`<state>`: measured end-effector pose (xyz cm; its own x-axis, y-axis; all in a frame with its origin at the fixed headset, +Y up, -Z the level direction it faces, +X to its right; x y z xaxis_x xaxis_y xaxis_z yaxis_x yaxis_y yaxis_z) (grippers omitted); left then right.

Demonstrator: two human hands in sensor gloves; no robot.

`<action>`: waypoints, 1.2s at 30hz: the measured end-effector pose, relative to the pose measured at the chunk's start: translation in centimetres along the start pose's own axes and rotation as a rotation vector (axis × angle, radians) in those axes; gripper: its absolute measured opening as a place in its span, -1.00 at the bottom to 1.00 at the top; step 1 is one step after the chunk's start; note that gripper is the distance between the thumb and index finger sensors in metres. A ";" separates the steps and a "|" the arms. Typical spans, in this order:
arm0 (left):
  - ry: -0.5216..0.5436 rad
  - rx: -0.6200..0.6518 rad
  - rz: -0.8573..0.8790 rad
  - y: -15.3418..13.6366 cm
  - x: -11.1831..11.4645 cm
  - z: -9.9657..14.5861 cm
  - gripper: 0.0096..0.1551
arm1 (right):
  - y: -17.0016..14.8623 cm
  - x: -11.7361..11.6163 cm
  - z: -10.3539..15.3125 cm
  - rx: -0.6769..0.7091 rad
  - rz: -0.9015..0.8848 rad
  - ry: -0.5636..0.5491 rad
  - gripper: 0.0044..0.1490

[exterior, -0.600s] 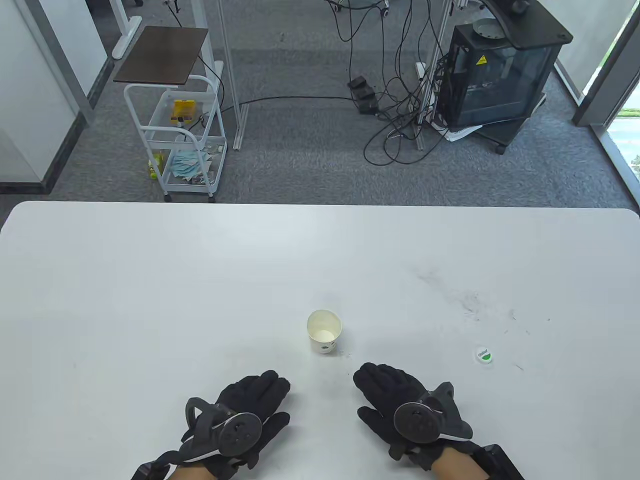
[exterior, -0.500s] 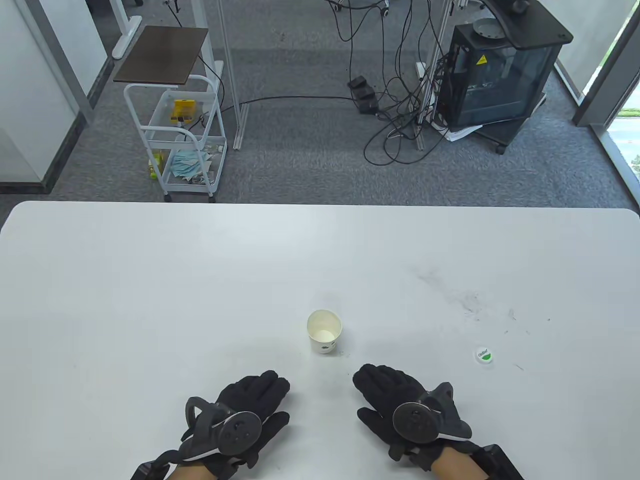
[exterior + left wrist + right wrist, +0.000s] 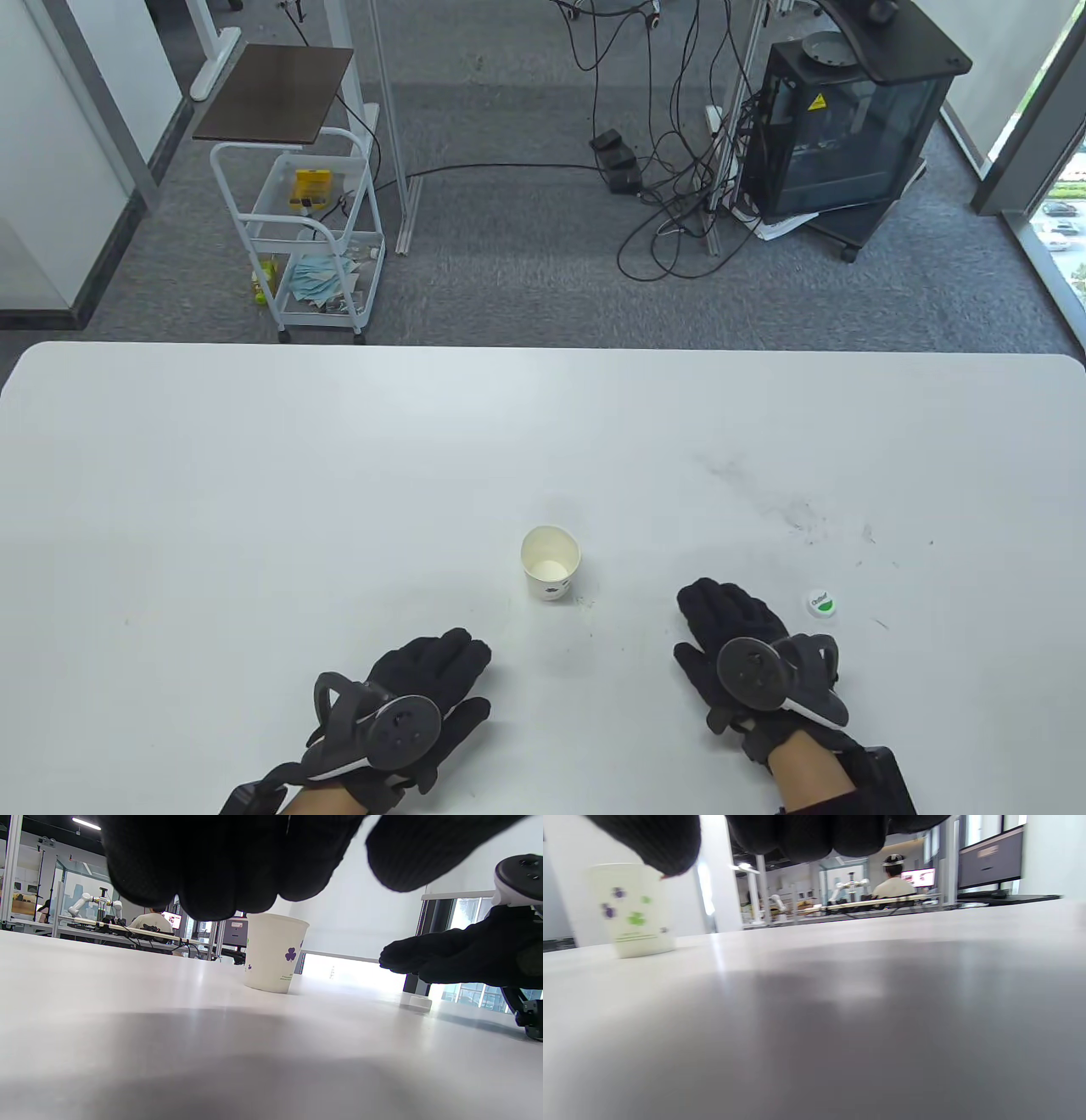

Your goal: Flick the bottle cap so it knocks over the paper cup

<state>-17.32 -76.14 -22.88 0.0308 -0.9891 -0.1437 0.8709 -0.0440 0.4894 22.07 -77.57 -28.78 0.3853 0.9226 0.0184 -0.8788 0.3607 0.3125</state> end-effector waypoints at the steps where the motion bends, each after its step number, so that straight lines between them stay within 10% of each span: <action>1: -0.001 0.000 -0.001 0.0 0.0 0.0 -0.25 | -0.7 0.2 0.0 -0.026 0.004 -0.009 -0.12; 11: -0.022 -0.019 -0.011 -0.8 0.1 0.1 -0.25 | -7.4 0.3 -0.1 -0.413 0.037 0.223 0.11; 19: -0.038 -0.022 -0.004 -1.0 0.2 0.1 -0.25 | -9.7 0.0 0.3 -0.547 -0.105 0.276 -0.12; 28: -0.040 -0.022 0.006 -1.2 0.2 0.1 -0.25 | -8.7 0.8 0.1 -0.531 0.041 0.176 -0.33; 36: -0.043 -0.020 0.009 -1.3 0.1 0.0 -0.25 | -2.1 -0.5 -1.2 -0.231 0.009 0.117 -0.27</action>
<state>-18.47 -76.23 -23.51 0.0177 -0.9947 -0.1016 0.8804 -0.0327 0.4730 23.38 -78.61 -30.60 0.3536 0.9307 -0.0939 -0.9283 0.3615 0.0874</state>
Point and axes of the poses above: the tracker on the back of each hand, its own y axis roughly to the thumb side, its own z axis roughly from the fingertips to the wrist, x = y × z, the point moved 1 cm from there along -z, roughly from the wrist to the fingertips, and after that the axes turned 11 degrees about -z, right-handed, at the moved point
